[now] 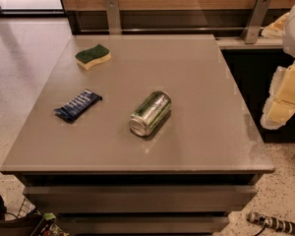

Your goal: Place green can upright

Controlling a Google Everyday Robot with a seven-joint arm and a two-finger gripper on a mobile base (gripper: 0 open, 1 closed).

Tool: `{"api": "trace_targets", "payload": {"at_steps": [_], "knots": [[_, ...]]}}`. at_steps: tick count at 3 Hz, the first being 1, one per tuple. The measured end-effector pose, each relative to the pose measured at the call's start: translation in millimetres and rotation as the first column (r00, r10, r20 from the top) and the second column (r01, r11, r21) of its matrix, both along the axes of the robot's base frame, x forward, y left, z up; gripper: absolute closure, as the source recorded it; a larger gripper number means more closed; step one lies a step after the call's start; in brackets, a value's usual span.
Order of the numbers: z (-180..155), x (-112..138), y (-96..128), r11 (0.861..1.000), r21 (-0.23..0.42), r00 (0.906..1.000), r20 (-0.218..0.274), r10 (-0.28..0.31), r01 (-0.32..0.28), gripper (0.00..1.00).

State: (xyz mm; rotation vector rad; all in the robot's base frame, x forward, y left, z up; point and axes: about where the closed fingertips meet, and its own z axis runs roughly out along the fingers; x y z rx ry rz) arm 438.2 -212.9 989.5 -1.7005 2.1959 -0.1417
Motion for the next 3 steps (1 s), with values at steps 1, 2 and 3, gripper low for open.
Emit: {"api": "trace_targets", "payload": {"at_steps": [1,2,3], "knots": [[0.1,0.0,0.0,1.000,0.000,1.0000,0.000,0.000,0.000,0.00],[2.6,13.1,5.8,0.993,0.078,0.9961,0.010,-0.088,0.087,0.00],[4.4,23.3,23.1,0.931,0.256,0.9651,-0.033,-0.260,0.259,0.00]]}}
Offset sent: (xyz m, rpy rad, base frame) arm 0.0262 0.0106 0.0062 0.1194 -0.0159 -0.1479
